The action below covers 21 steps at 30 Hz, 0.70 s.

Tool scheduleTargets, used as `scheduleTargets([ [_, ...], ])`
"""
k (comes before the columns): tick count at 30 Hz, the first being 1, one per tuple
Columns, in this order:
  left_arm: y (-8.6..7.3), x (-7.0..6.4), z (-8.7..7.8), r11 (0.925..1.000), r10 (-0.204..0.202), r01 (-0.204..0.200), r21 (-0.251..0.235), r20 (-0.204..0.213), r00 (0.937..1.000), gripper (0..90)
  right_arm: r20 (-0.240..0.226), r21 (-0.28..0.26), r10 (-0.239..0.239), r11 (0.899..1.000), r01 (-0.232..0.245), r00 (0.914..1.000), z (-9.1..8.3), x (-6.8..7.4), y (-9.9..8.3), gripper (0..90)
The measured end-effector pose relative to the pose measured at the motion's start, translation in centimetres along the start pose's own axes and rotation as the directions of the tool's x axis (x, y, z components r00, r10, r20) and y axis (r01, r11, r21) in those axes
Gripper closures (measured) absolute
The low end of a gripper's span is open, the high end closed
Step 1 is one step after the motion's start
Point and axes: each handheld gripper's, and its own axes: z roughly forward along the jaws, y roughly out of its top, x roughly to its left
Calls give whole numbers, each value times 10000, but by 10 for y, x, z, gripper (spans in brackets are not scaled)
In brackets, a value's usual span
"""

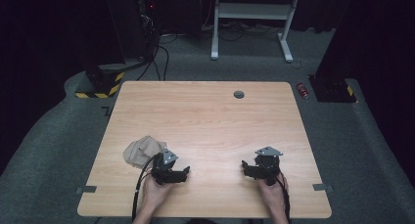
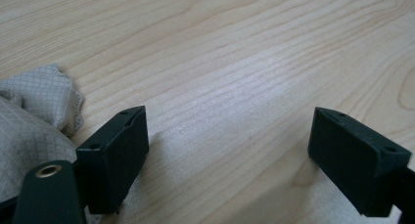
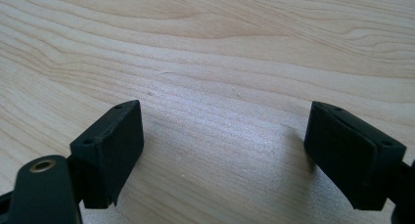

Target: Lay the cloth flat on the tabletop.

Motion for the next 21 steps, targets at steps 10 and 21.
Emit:
scheduleTargets([
  [10, 2, 7, -16, 9987, -181, 160, -489, -425, 9989, 187, 1, 7, -11, 10000, 11, 10000, 0, 0, 0, 146],
  [21, 6, 31, -33, 9937, -933, 915, -653, -259, 9953, 168, -5, 8, -6, 10000, 6, 10000, 0, 0, 0, 146],
])
